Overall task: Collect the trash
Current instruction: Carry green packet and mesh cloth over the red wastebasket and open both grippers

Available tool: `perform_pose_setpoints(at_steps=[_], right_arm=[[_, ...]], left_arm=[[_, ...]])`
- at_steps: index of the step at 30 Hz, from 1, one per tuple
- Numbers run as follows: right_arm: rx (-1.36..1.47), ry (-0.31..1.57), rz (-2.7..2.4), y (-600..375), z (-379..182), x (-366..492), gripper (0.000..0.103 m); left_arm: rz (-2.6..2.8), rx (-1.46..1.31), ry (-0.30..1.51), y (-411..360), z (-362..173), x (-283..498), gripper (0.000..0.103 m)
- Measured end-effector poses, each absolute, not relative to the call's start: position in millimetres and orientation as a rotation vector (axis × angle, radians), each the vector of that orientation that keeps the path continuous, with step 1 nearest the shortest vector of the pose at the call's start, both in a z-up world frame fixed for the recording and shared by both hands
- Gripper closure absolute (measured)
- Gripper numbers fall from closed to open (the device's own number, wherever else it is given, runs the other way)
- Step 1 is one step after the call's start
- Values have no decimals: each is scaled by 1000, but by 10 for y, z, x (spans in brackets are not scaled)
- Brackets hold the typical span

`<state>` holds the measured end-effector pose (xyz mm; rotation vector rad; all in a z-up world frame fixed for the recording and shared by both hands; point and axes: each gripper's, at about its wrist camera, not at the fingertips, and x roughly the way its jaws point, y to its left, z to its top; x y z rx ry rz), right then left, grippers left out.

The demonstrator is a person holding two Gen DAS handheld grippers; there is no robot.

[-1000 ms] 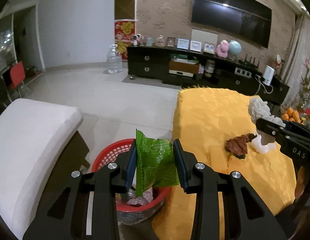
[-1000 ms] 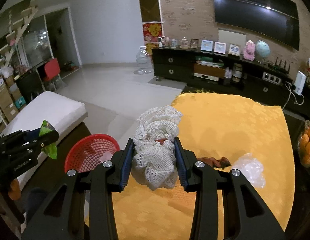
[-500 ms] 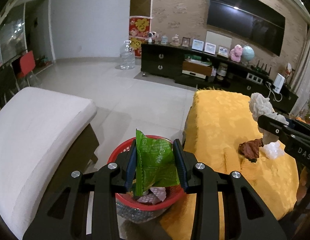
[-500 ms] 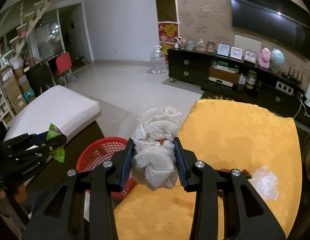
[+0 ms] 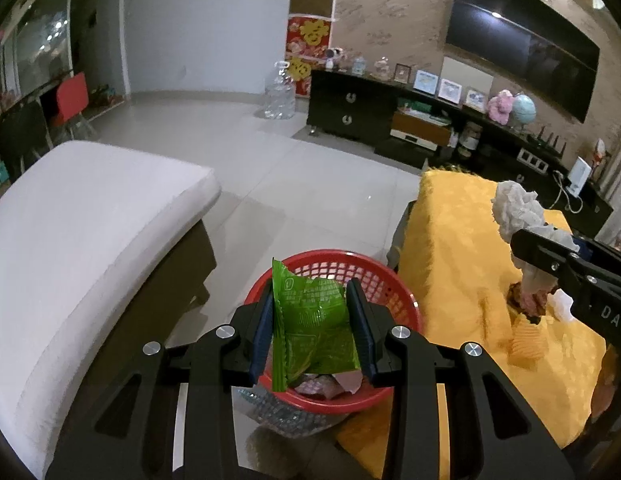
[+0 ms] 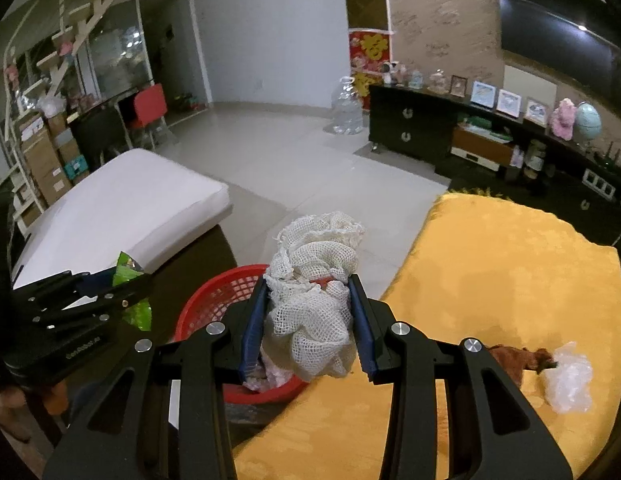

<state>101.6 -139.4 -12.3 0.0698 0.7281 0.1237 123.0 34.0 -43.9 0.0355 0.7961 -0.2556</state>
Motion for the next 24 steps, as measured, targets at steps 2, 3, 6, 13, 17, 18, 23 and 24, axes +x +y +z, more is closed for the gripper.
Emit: perform_pose_setpoints(at_steps=[2,3,6,13,17,18,23,24], right_arm=[[66,736,137,-1334,-156,1048,65],[64,740,144,-1302,-173,1073,65],[62,754,164,-1220,-226,1148,65],[82,805,216,-1119,-401,1332,65],[78,830,229,-1052,-501,1410,65],[78,836,231,-1041,-524,1432,65],[81,863,235,-1018,-638,1535,64],[84,869,236,-1014,-664,1556,64]], left_arm=[[-248,29,807,372,-483,1260,69],[-243,26,813,390,-511,1278,69],[-237,21,828,436,-576,1331,69],[-241,18,867,448,-786,1421,69],[-244,21,898,423,-911,1497,69],[-243,22,905,414,-943,1513,69],[-236,19,944,421,-1097,1600,69],[-236,19,950,421,-1120,1616,69]])
